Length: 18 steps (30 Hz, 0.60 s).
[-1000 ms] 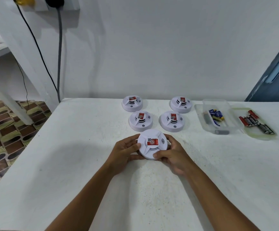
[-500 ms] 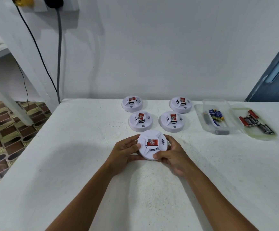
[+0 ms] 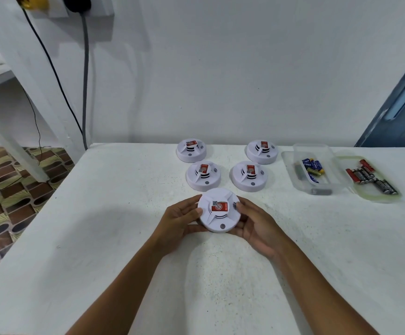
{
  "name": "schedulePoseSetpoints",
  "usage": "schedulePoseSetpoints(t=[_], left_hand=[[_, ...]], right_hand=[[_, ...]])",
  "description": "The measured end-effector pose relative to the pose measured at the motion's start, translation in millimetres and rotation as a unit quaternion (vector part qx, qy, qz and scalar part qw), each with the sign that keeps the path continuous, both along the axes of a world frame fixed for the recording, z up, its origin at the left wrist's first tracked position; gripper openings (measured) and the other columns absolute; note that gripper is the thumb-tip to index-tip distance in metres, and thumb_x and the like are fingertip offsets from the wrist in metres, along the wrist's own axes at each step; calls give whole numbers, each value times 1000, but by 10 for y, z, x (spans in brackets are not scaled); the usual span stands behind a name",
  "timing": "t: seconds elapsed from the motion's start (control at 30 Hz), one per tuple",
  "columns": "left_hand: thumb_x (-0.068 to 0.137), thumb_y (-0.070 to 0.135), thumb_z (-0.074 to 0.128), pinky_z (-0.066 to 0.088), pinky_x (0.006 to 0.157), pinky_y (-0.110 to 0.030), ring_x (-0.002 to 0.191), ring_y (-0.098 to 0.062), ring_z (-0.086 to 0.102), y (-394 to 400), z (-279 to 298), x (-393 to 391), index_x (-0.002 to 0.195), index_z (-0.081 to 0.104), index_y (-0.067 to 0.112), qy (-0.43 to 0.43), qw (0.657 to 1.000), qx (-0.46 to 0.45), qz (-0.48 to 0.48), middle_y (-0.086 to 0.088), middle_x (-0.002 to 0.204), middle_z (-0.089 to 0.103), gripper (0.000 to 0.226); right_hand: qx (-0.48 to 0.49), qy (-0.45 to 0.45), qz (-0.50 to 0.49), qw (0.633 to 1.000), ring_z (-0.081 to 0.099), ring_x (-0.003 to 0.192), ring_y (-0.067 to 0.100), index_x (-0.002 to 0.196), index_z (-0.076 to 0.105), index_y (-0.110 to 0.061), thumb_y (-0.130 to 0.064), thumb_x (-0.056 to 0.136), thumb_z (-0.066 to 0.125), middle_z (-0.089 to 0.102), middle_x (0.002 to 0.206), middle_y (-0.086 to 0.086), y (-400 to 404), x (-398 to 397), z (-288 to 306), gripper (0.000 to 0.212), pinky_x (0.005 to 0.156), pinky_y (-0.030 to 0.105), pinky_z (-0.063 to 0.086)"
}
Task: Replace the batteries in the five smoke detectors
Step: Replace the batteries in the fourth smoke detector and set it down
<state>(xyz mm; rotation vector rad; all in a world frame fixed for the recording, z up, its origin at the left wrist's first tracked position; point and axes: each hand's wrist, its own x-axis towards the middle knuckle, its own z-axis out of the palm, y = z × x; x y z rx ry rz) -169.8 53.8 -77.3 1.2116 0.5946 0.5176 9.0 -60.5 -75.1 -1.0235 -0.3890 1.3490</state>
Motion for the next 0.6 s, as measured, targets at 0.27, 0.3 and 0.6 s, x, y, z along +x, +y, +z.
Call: schedulePoseSetpoints(t=[0.27, 0.3, 0.6], left_hand=[[87, 17, 58, 52, 92, -52, 114, -33, 63, -16, -6, -5, 130, 56, 11, -3, 1000, 3, 5, -10, 126, 65, 43], [87, 17, 58, 52, 92, -52, 114, -32, 63, -18, -8, -5, 130, 56, 11, -3, 1000, 4, 6, -10, 126, 65, 43], [92, 8, 54, 58, 83, -39, 109, -28, 66, -28, -6, 9, 123, 59, 15, -2, 1000, 1, 25, -4, 119, 69, 32]], right_hand=[[2, 32, -14, 999, 53, 123, 44, 131, 54, 0, -14, 96, 48, 59, 128, 26, -19, 18, -38, 38, 97, 56, 47], [1, 33, -13, 999, 53, 123, 44, 131, 53, 0, -14, 96, 48, 59, 128, 26, -18, 18, -37, 38, 97, 56, 48], [7, 30, -9, 999, 55, 121, 42, 131, 53, -1, -15, 94, 49, 60, 128, 25, -22, 11, -25, 40, 96, 54, 49]])
